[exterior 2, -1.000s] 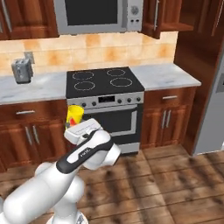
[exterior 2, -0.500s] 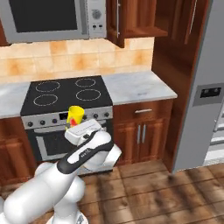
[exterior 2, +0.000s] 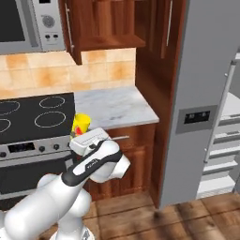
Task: Move the cup from next to the sink to the open cabinet. Then, move the bowl with the avocado to the fridge to clear the area for faucet cleaning.
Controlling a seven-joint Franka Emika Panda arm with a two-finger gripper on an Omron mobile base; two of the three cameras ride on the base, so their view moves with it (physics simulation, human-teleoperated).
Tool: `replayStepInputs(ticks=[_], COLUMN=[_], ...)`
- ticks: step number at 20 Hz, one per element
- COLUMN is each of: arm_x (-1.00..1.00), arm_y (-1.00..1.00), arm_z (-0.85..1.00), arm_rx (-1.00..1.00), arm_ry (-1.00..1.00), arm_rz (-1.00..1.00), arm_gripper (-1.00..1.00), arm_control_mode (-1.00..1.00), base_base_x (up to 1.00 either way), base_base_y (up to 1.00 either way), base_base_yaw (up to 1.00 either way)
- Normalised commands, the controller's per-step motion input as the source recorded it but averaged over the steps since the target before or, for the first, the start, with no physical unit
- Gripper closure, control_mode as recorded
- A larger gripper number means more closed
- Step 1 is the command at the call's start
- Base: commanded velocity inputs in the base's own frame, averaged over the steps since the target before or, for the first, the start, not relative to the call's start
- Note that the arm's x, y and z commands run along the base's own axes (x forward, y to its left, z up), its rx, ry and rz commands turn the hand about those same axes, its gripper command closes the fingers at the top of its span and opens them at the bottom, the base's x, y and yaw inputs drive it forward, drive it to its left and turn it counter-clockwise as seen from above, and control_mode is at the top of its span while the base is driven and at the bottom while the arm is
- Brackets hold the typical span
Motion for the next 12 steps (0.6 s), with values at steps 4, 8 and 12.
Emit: replayStepInputs(ticks=[4, 8, 12], arm_x=[0.0, 0.0, 0.0], arm_y=[0.0, 0.0, 0.0], arm_z=[0.0, 0.0, 0.0], arm_rx=[0.0, 0.0, 0.0], arm_ry=[0.0, 0.0, 0.0], arm_rz=[0.0, 0.0, 0.0], arm_gripper=[1.0, 1.0, 1.0], arm_control_mode=[1.0, 1.0, 1.0], base_base_x=[1.0, 1.0, 1.0], base_base_y=[-0.2, 0.06, -0.1], base_base_yaw=[-0.11, -0.07, 0.0])
